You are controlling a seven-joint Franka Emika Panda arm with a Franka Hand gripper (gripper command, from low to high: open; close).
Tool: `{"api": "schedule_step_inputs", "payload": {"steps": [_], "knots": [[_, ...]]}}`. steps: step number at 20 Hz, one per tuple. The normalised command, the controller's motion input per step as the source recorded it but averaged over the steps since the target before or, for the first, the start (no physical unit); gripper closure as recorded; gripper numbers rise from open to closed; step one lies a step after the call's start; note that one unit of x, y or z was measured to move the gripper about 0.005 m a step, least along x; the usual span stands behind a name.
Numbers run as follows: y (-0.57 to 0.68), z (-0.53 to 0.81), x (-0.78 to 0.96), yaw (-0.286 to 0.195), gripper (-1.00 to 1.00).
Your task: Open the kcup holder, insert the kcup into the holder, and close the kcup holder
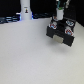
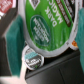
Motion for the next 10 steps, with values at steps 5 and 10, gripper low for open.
{"api": "schedule_step_inputs", "payload": {"steps": [5,10], "knots": [[0.41,-0.02,0.44,0.070,1.00],[0.14,0.00,0.45,0.010,1.00]]}}
